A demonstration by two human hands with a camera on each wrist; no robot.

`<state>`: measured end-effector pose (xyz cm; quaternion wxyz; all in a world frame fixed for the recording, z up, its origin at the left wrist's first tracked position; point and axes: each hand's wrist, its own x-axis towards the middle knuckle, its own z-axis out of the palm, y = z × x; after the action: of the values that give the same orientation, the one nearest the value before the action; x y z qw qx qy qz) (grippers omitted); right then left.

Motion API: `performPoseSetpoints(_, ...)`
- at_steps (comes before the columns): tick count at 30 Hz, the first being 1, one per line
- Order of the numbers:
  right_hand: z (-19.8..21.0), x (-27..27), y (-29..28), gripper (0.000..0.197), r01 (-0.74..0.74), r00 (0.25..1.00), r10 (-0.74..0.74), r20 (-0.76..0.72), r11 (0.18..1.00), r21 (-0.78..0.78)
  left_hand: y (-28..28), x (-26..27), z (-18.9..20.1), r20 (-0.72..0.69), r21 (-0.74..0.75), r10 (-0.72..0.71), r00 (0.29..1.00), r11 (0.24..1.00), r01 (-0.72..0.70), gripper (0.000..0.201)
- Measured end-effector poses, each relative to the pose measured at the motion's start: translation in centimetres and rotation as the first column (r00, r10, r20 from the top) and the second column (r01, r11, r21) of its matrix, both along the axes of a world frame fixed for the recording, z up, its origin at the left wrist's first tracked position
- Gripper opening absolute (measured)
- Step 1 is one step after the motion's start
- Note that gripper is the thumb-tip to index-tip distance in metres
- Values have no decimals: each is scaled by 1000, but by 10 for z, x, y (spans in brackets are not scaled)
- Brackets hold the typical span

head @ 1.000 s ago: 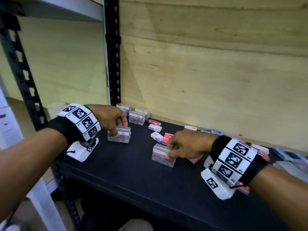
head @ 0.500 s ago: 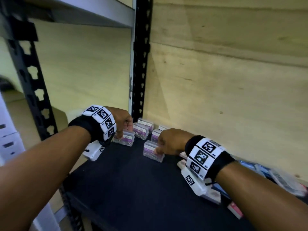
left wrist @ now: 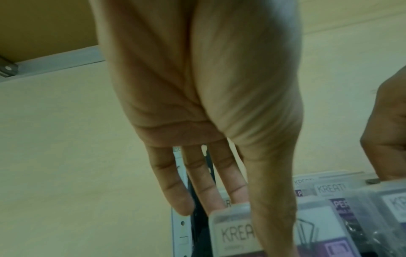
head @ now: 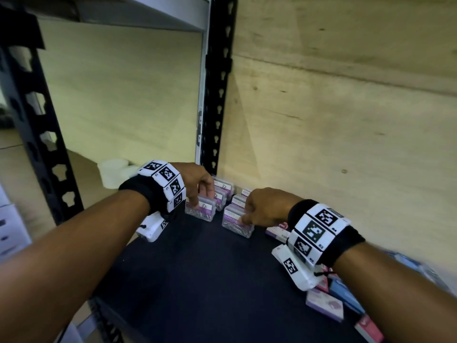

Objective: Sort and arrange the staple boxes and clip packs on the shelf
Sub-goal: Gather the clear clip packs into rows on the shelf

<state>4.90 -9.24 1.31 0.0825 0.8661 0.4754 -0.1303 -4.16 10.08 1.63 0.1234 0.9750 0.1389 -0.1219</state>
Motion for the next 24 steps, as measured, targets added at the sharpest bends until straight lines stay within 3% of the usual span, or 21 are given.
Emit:
performPoseSetpoints(14, 11, -1, -22, 47, 46, 998, -48, 30, 996, 71, -6, -13, 10, 147, 2, 17, 989, 1000, -18, 40)
performPoseSetpoints(24, 37, 11, -111, 53, 150, 982, -156, 111, 987, 58, -70, -2, 32, 188, 50, -127, 974, 992, 119, 39)
